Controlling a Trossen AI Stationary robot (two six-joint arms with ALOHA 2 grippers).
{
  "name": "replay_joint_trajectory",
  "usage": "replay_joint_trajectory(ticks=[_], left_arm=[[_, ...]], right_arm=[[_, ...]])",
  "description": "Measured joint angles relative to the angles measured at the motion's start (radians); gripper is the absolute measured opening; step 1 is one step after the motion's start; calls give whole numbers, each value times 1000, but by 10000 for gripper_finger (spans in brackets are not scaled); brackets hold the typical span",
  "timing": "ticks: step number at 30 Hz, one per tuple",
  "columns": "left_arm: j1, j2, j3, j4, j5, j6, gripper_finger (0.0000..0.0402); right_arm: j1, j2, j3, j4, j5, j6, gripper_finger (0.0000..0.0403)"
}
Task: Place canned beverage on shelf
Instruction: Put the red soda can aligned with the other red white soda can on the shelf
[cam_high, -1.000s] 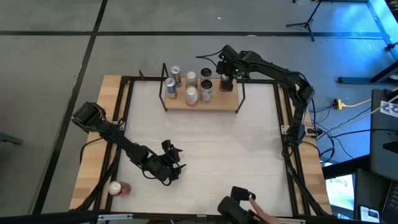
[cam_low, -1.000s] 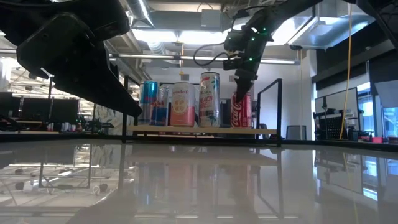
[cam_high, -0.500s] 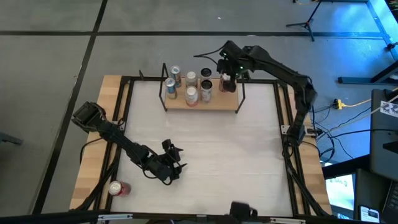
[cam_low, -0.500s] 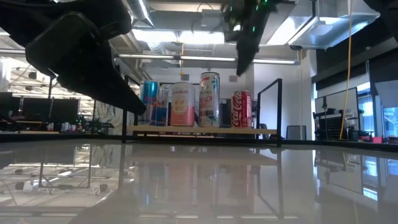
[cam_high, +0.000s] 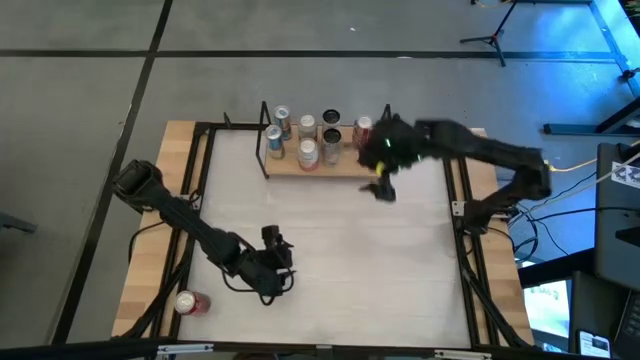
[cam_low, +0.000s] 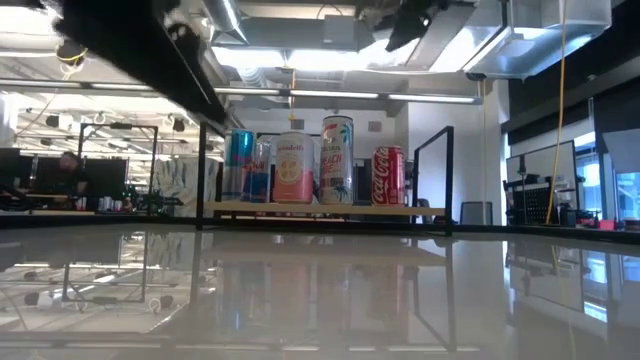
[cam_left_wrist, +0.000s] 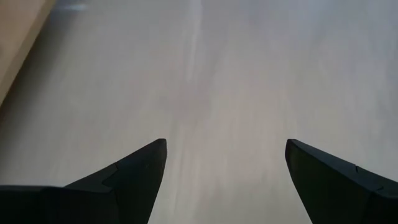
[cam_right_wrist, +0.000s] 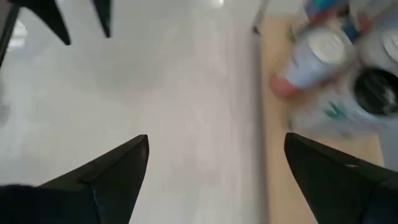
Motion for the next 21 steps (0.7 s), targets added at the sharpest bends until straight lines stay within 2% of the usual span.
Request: replay_joint_trajectory(ticks=[7, 13, 18, 21], left_arm=[[-1, -2, 265, -485, 184, -125, 318], [-57, -2, 455, -875, 327, -353, 318], [-166, -3, 528, -1052, 461, -603, 318], [-251, -2, 523, -1071, 536, -760, 318]], right_arm=[[258, -169, -428, 476, 64, 91, 369], [429, -183, -753, 1043, 81, 111, 369], [506, -141, -906, 1440, 81, 111, 369], [530, -127, -918, 1530, 82, 112, 369]])
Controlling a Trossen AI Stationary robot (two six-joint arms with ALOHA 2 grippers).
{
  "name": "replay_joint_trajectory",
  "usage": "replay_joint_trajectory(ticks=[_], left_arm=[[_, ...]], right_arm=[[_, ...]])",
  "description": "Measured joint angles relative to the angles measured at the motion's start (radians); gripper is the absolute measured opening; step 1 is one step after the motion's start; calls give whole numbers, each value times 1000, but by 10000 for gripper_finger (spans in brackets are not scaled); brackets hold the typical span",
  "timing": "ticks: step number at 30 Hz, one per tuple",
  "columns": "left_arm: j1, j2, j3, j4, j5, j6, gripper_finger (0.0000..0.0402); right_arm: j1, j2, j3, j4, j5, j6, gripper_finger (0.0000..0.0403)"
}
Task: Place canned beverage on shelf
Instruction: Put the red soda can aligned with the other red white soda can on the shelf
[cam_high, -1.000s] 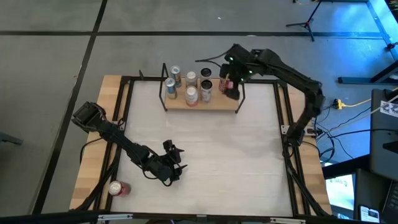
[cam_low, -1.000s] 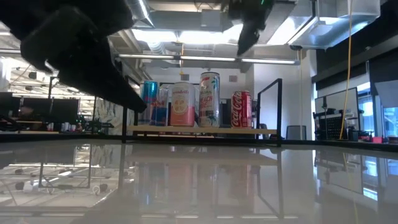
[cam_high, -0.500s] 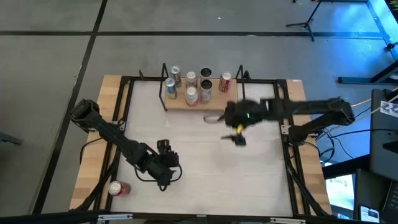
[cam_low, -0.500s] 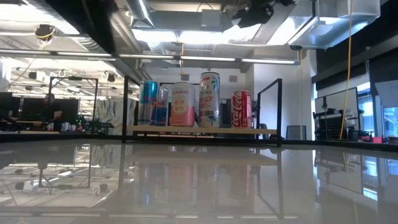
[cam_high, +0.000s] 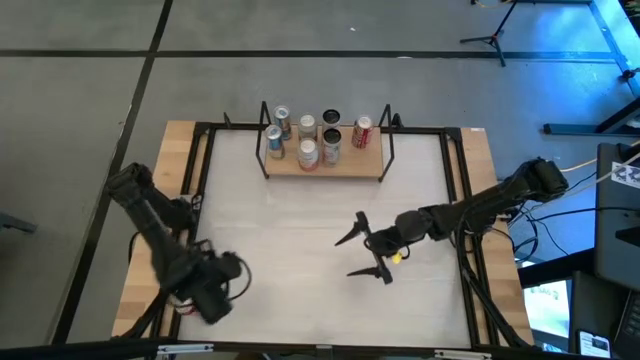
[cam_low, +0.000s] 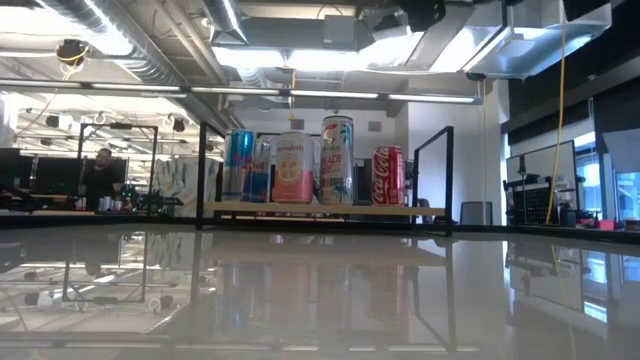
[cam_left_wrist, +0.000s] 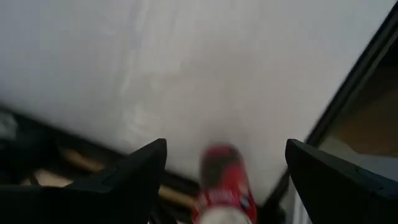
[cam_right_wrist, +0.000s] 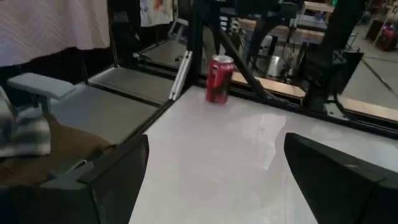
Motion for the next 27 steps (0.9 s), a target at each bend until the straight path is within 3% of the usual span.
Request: replay_joint_trajectory(ticks=[5, 10, 17, 27], left_arm=[[-174, 0, -52, 11, 85, -275, 318], [-301, 1, -70, 35, 106, -435, 318], [-377, 3, -109, 51, 68, -477, 318], [-381, 4, -252, 182, 94, -435, 318]], right_arm=[[46, 0, 0, 21, -7, 47, 369], [94, 0, 0, 25, -3, 71, 369], [120, 0, 0, 37, 64, 73, 369], [119, 0, 0, 26, 74, 97, 369]])
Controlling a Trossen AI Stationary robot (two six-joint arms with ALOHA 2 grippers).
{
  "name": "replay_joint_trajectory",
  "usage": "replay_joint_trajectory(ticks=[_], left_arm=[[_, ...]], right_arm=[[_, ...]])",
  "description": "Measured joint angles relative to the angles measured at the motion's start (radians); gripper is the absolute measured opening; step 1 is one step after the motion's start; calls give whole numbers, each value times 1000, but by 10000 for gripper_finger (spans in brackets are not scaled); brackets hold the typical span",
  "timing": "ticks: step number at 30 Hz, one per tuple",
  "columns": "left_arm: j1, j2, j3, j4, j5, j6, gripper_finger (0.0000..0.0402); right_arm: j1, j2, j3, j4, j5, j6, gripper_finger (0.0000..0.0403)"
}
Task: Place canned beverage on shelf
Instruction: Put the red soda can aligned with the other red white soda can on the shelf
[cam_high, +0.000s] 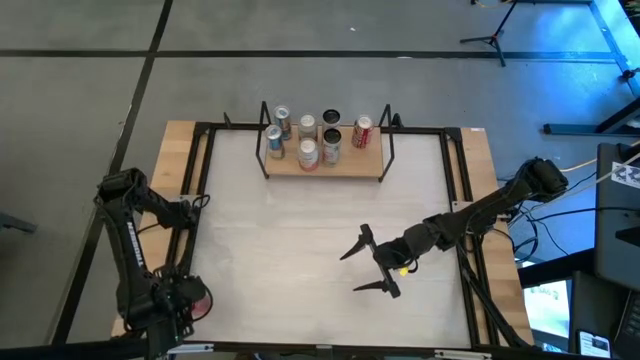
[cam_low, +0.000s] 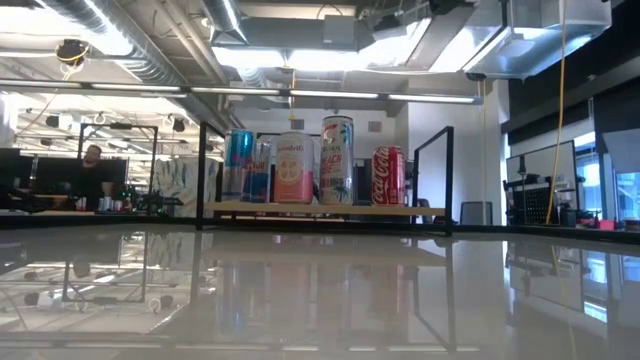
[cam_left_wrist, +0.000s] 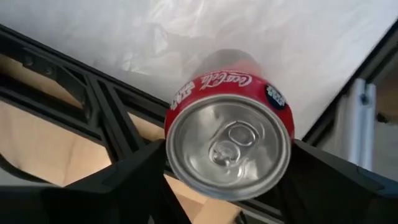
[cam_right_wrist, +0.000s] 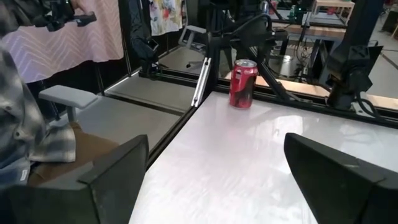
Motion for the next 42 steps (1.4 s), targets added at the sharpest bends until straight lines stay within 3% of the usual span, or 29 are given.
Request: replay_joint_trajectory(ticks=[12, 20, 29, 42], left_arm=[[19, -1, -45, 126, -56, -14, 315], [101, -2, -48, 160, -121, 81, 270], [261, 3, -13, 183, -201, 453, 270], [616, 11, 79, 191, -192, 1083, 273]], right_arm=[[0, 0, 0, -2, 1, 0, 369], [0, 0, 0, -2, 1, 3, 369], [-1, 1, 0, -20, -2, 7, 369], [-1, 1, 1, -69, -2, 55, 369]])
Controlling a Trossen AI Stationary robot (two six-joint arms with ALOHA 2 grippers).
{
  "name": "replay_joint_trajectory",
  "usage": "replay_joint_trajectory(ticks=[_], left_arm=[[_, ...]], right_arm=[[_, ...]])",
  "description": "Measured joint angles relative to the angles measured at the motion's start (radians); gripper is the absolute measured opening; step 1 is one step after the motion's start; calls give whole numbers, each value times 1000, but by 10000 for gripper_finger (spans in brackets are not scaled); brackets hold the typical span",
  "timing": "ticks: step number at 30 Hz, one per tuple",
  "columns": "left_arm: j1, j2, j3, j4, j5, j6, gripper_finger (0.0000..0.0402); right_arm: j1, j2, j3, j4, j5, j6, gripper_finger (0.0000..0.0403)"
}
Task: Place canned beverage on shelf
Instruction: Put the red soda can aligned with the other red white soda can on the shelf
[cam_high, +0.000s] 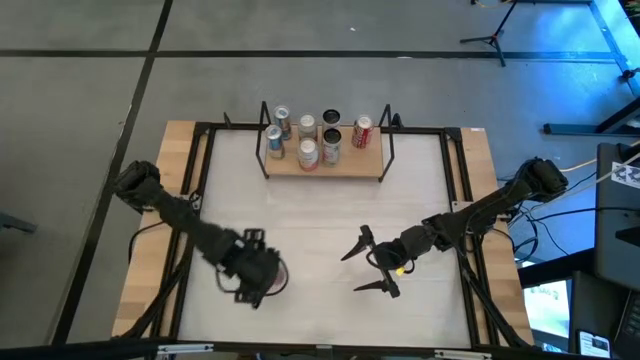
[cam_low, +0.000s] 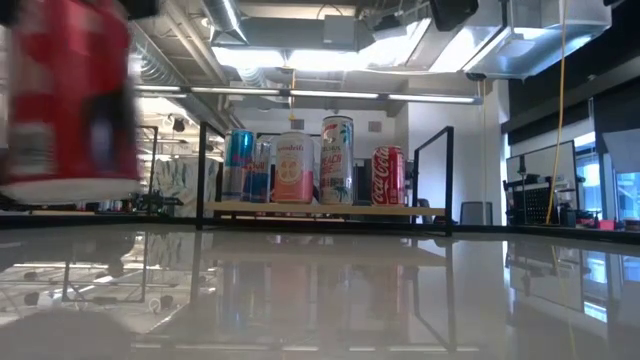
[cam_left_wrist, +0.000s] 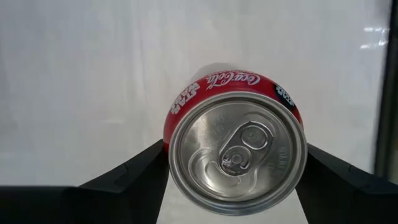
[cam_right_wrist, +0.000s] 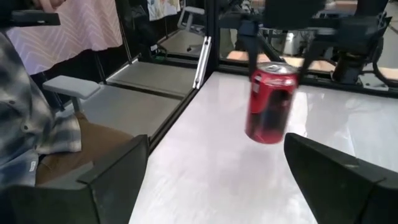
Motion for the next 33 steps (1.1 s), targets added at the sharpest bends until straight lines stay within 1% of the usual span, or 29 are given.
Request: replay_joint_trajectory(ticks=[4, 7, 12, 19, 23, 28, 33], left_arm=[[120, 37, 18, 3, 53, 166, 274], [189, 78, 47, 3, 70, 275, 274], [246, 155, 121, -6, 79, 426, 274], [260, 240, 174, -18, 78, 582, 275], [257, 242, 174, -19, 78, 599, 284], [243, 239, 172, -13, 55, 634, 309], [237, 238, 173, -19, 43, 639, 330]], right_arm=[[0, 0, 0, -24, 0, 2, 369], [0, 0, 0, -45, 0, 21, 369], [-2, 0, 0, -85, 0, 35, 369], [-2, 0, 0, -94, 8, 35, 369], [-2, 0, 0, -92, 41, 35, 369], [-2, 0, 0, -92, 93, 31, 369], [-2, 0, 0, -92, 125, 30, 369]])
